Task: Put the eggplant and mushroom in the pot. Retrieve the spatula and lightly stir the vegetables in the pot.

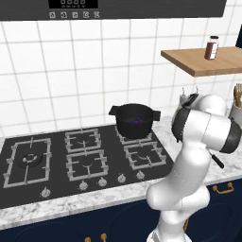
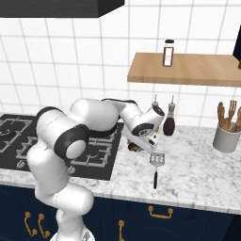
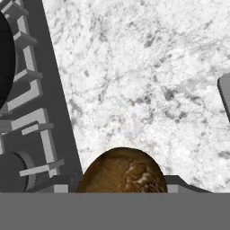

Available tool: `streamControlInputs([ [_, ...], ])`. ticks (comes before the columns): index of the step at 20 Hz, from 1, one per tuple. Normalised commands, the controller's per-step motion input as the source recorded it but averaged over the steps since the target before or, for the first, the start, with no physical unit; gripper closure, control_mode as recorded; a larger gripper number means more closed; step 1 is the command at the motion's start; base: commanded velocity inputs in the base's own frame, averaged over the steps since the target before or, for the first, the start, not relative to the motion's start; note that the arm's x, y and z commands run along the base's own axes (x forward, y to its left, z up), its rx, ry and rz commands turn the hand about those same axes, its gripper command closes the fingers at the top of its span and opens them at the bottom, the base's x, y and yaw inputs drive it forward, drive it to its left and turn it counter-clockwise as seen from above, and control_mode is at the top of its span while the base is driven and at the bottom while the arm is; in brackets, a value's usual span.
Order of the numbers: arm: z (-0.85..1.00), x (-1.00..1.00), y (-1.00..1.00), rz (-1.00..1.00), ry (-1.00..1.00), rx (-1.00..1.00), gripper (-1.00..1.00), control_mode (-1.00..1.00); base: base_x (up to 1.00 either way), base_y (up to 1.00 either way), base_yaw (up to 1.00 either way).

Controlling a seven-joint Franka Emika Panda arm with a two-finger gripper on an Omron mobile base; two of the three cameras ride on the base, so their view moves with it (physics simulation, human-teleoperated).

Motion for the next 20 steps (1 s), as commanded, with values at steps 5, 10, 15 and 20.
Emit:
streamControlInputs([
  [5,0.63,-0.77,0.42,-0.04,-0.29,0.0,1.0,-1.0,0.0,0.0,0.0],
  [10,0.59,-0.83,0.46,-0.05,-0.36,-0.02,1.0,-1.0,0.0,0.0,0.0],
  [15,0.86,-0.46,0.6,-0.01,-0.29,-0.01,1.0,-1.0,0.0,0.0,0.0],
  [20,0.99,0.05,0.47,0.0,0.04,-0.12,1.0,-1.0,0.0,0.0,0.0],
])
